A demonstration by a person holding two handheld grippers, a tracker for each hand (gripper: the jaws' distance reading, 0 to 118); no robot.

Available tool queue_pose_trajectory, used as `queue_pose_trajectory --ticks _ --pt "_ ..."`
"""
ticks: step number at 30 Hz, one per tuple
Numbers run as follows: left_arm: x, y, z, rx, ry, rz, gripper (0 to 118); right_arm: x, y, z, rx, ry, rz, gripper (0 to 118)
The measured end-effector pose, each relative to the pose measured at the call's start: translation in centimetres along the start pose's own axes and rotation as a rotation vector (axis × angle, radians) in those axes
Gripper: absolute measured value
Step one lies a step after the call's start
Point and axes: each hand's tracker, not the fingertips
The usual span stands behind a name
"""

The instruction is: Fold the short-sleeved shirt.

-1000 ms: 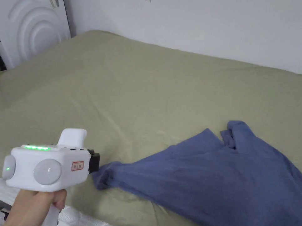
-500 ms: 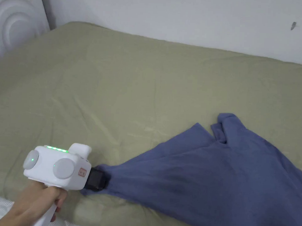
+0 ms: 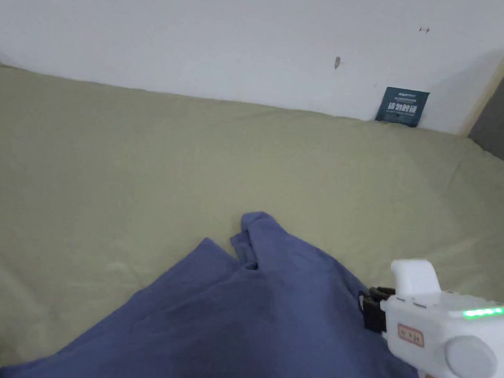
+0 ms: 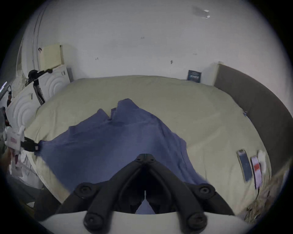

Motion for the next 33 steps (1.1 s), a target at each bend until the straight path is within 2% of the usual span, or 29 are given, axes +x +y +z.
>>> queue_pose_trajectory --ticks 5,6,7,8,9,13,16,17,18,19,20,21,22,23,24,25,27,30,33 --pt "0.2 -0.1 0.3 0.001 -0.013 0.016 0 2.5 7.0 -9.0 -0.113 0.020 0.022 1" --pt "0.3 -0.1 0.3 0.001 -0.014 0.016 0 2.6 7.7 -10.4 -0.130 0.029 0.019 6" --pt "0.3 -0.1 0.3 -0.002 -0.014 0.015 0 2.9 8.3 -11.5 -0.167 0.044 0.017 33" --pt "0.3 -0.1 0.4 -0.005 -0.014 0.011 0 3.2 9.1 -12.9 -0.224 0.072 0.025 67" --pt "0.5 0.0 0.4 -0.005 -0.012 0.008 0 3.2 9.4 -14.1 -0.269 0.083 0.016 92" --pt "0.5 0.1 0.2 -0.009 -0.013 0.004 0 2.8 9.6 -16.5 -0.336 0.090 0.089 93" --pt "0.7 0.2 0.0 -0.012 -0.007 -0.001 0 2.4 8.5 -18.4 -0.390 0.000 0.139 93" --pt "0.7 0.2 -0.1 -0.017 -0.006 0.001 0 2.3 8.2 -19.1 -0.413 -0.063 0.155 93" --pt "0.7 0.2 -0.2 -0.018 -0.006 0.000 0 3.3 7.9 -19.9 -0.402 -0.023 0.141 91" --pt "0.7 0.2 -0.2 -0.021 -0.005 -0.002 0 3.3 8.1 -19.6 -0.397 -0.006 0.091 83" --pt "0.8 0.3 -0.4 -0.026 -0.001 -0.002 0 3.1 8.6 -19.0 -0.403 -0.015 0.088 83" --pt "0.6 0.2 -0.5 -0.030 -0.003 0.003 0 3.0 8.8 -18.4 -0.393 -0.001 0.091 78" --pt "0.6 0.3 -0.7 -0.032 -0.010 0.010 0 2.9 8.9 -17.0 -0.368 -0.033 0.134 62" --pt "0.5 0.3 -0.8 -0.037 -0.015 0.018 0 2.9 9.1 -16.0 -0.371 -0.012 0.128 17" --pt "0.5 0.3 -0.8 -0.036 -0.017 0.025 0 2.7 9.2 -14.8 -0.336 -0.004 0.114 1" --pt "0.4 0.3 -0.8 -0.037 -0.013 0.025 0 2.8 9.5 -13.5 -0.329 0.046 0.081 1" --pt "0.2 0.5 0.1 -0.027 -0.014 0.028 0 2.3 10.4 -7.9 -0.247 0.009 0.098 1" --pt "-0.1 1.9 4.2 0.073 -0.058 0.067 0 2.2 12.4 0.0 -0.127 0.060 0.071 1" --pt "0.7 4.2 9.6 0.190 -0.070 0.050 0 1.6 13.9 8.6 0.015 0.020 0.130 1"
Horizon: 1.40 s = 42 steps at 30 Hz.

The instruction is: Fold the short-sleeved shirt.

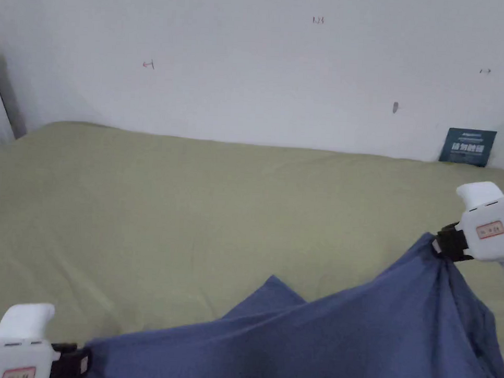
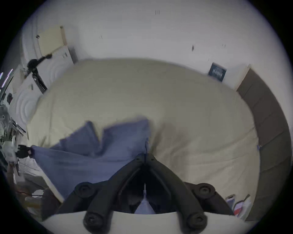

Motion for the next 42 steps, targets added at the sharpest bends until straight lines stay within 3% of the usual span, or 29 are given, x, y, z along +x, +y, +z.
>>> queue_pose_trajectory --ticks 3,9,11,14,18,30,42 --pt "1.4 3.6 4.3 0.114 -0.021 -0.014 0 0.3 2.0 8.0 0.136 -0.005 -0.018 1" --pt "5.7 12.1 13.3 0.331 0.011 -0.083 0 1.2 4.3 23.1 0.373 -0.110 -0.020 1" --pt "7.0 14.9 15.7 0.394 0.042 -0.086 0 1.8 4.5 26.6 0.437 -0.161 -0.065 1" --pt "8.7 18.6 17.9 0.444 0.066 -0.097 0 3.3 4.7 28.9 0.489 -0.152 -0.133 1" --pt "11.1 22.3 19.8 0.500 0.108 -0.122 0 3.6 5.0 29.4 0.517 -0.199 -0.135 1" --pt "12.6 26.1 19.6 0.533 0.173 -0.132 0 4.7 7.6 26.9 0.552 -0.195 -0.218 1" --pt "13.9 33.7 15.3 0.546 0.234 -0.156 0 6.5 15.4 22.2 0.559 -0.244 -0.205 1"
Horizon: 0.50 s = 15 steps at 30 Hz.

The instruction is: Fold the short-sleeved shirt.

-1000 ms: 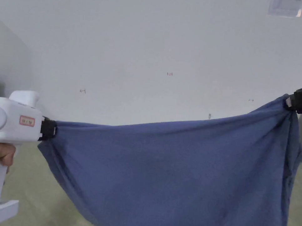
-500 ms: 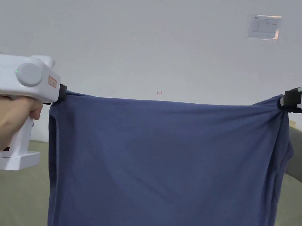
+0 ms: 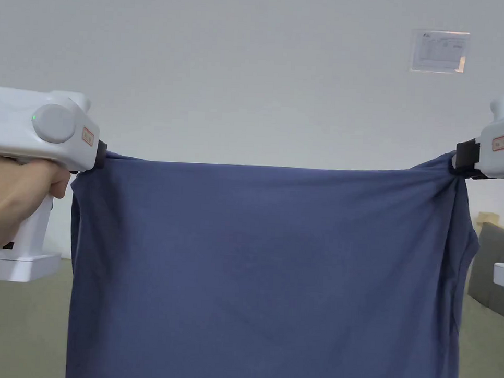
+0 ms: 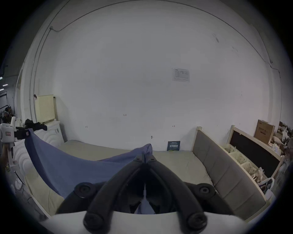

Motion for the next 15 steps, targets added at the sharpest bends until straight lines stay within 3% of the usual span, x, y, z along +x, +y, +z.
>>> queue_pose_trajectory --ticks 15 --pt "4.1 4.8 -13.2 0.016 0.065 -0.047 0 -0.5 3.9 -13.3 -0.002 -0.074 0.039 1"
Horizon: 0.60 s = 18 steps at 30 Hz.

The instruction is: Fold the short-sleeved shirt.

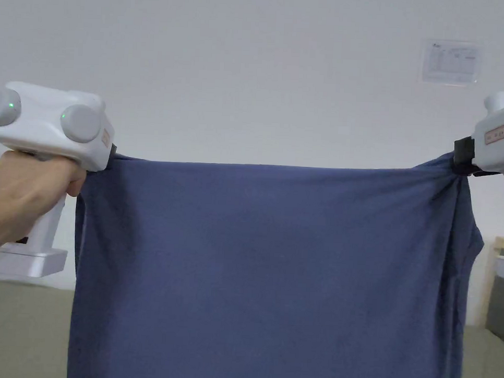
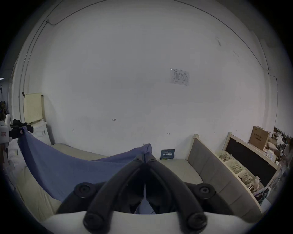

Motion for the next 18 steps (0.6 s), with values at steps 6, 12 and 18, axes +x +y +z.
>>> queue_pose_trajectory --ticks 6,12,18 --pt "1.7 -0.9 -5.5 -0.018 0.019 0.015 0 -0.5 -1.4 -5.8 -0.006 -0.017 -0.024 1" --pt "3.2 -4.1 -10.7 -0.070 0.014 0.021 0 -0.9 -5.9 -10.5 -0.078 -0.016 -0.026 1" --pt "4.9 -10.5 -13.5 -0.154 0.007 -0.045 0 -0.7 -13.1 -12.1 -0.172 -0.001 -0.031 1"
